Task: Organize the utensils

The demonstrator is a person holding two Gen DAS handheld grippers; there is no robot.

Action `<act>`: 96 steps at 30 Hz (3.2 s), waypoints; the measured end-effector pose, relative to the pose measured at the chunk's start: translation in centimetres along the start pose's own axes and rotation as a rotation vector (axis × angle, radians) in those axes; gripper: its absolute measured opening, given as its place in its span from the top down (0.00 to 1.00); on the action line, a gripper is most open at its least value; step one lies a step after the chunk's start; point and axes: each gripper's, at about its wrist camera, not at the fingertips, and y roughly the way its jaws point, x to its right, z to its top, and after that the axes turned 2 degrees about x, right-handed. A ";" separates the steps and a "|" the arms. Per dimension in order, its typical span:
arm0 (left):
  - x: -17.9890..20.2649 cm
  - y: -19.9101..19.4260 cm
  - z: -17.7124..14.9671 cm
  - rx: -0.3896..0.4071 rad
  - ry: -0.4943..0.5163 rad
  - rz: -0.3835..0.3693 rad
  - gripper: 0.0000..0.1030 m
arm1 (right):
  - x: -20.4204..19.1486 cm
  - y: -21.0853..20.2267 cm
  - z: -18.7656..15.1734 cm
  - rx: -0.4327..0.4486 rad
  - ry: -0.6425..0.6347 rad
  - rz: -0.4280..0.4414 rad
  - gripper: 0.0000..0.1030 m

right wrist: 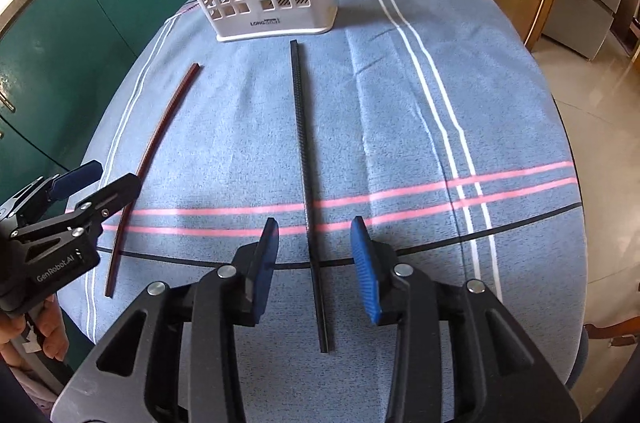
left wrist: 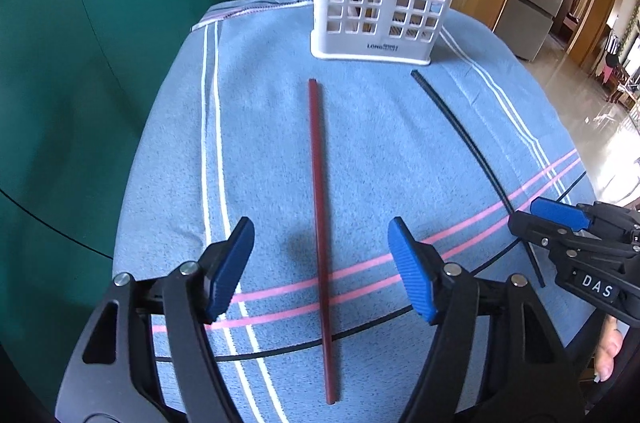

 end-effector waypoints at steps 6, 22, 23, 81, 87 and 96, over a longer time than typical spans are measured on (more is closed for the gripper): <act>0.1 0.8 -0.3 -0.033 0.001 0.024 0.33 | -0.2 0.3 -0.2 -0.004 -0.005 0.005 0.59; -0.7 0.7 -0.8 -0.044 -0.032 0.027 0.82 | -0.9 0.6 -0.5 0.000 -0.039 -0.012 0.57; -0.8 0.7 -0.8 -0.046 -0.036 0.019 0.90 | -1.0 0.6 -0.6 0.003 -0.048 -0.013 0.62; -1.1 7.6 8.6 -0.163 0.097 0.023 0.53 | -3.6 8.0 11.3 -0.091 -0.146 0.013 0.92; -2.1 6.5 8.1 -0.153 0.039 0.010 0.55 | -1.6 6.8 9.8 -0.091 -0.133 0.034 0.92; 1.2 7.2 8.2 -0.172 0.138 -0.034 0.47 | 0.5 5.9 9.3 -0.093 -0.099 0.062 0.92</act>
